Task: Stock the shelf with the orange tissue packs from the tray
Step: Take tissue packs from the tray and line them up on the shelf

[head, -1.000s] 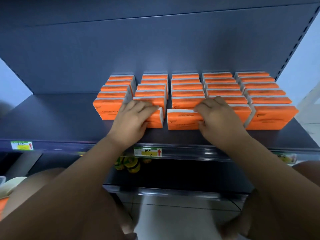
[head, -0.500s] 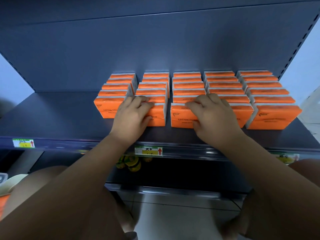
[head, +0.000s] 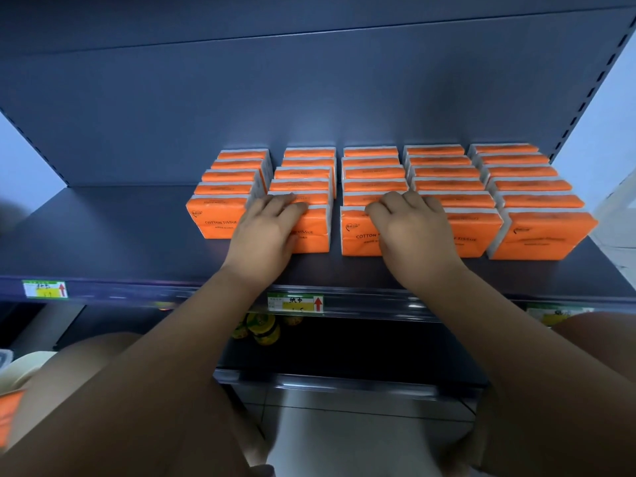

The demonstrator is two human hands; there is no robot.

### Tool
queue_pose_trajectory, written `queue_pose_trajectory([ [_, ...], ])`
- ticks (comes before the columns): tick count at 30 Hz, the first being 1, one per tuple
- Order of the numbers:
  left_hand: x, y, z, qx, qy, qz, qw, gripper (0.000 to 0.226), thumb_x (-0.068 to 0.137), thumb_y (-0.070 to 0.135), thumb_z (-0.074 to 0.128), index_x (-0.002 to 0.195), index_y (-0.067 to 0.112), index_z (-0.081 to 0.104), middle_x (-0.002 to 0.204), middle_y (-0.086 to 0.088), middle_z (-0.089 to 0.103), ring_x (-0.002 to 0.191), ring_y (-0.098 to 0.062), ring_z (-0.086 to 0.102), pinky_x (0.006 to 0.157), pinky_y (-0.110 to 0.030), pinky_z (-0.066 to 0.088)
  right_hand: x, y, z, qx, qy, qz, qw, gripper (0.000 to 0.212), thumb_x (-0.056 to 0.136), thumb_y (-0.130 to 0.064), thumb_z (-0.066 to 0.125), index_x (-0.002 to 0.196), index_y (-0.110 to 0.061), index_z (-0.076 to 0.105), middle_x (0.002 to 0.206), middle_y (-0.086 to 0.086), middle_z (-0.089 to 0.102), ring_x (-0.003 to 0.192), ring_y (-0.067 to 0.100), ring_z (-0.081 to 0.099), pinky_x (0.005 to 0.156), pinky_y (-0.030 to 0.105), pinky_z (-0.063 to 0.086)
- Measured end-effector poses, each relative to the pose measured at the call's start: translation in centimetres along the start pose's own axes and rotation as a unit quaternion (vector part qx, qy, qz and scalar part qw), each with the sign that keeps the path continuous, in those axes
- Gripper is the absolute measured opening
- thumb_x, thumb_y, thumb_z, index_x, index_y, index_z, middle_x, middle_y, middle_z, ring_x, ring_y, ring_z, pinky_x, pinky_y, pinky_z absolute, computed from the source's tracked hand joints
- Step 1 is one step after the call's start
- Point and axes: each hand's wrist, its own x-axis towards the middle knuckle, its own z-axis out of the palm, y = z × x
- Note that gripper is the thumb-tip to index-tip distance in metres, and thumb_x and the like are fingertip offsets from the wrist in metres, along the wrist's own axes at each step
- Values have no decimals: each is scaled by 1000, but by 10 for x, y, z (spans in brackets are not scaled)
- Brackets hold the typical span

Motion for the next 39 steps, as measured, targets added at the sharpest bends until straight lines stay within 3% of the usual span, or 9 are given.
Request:
queue_pose_trajectory([
  [6,6,8,-5,-2,-13,-21,1000,52,79,0,68,129,12,62,129,-11,64,120,-38,54,102,-51,48,3,-9,1,-1,0,27,1000,50,61,4,76,109,-9,68,102,13,66,96,39,61,83,49,48],
  [10,5,13,-6,3,-20,-43,999,53,77,0,67,128,10,61,129,-11,63,120,-38,54,103,-50,47,2,-15,-3,11,-35,44,998,61,64,0,78,123,-10,64,118,14,63,111,39,57,94,53,47],
  [16,-3,23,-10,16,-17,-63,998,45,94,31,65,133,9,58,133,-10,62,127,-33,54,111,-48,43,-2,-29,-10,70,-40,41,996,67,70,-9,76,135,-8,59,133,15,60,130,38,51,113,52,38],
  [19,-10,27,-16,34,8,-87,996,45,100,41,55,131,9,60,132,-10,65,124,-34,57,111,-50,43,-7,-40,-17,126,-13,50,991,58,86,-25,68,141,-11,56,139,9,60,138,33,48,118,47,30],
  [21,-14,31,-25,46,41,-112,992,48,102,45,52,129,7,63,130,-13,67,121,-37,59,110,-52,43,-4,-50,-27,206,-3,70,976,54,96,-36,60,145,-13,53,141,6,60,136,28,49,115,42,35],
  [25,-27,36,-56,69,67,-164,982,59,103,52,43,136,7,60,139,-15,63,136,-38,52,116,-54,36,9,-72,-54,331,31,95,938,58,103,-44,47,153,-15,45,153,4,52,143,24,44,118,41,38],
  [32,-84,30,-124,117,64,-221,966,73,99,63,39,149,12,51,158,-9,47,151,-32,36,121,-53,27,18,-123,-93,391,50,28,919,61,101,-50,41,150,-14,48,152,2,52,142,21,43,119,41,34],
  [35,-124,20,-156,159,75,-286,942,75,98,64,36,151,12,49,159,-10,47,152,-33,34,122,-53,25,19,-157,-110,423,53,-25,904,58,103,-45,48,151,-12,47,155,4,49,144,21,40,117,32,30],
  [39,-189,0,-197,188,88,-370,905,76,98,62,37,151,10,48,157,-15,47,150,-37,35,122,-57,28,20,-229,-133,473,55,-91,875,59,102,-44,51,148,-7,49,152,11,52,142,26,44,116,38,35],
])
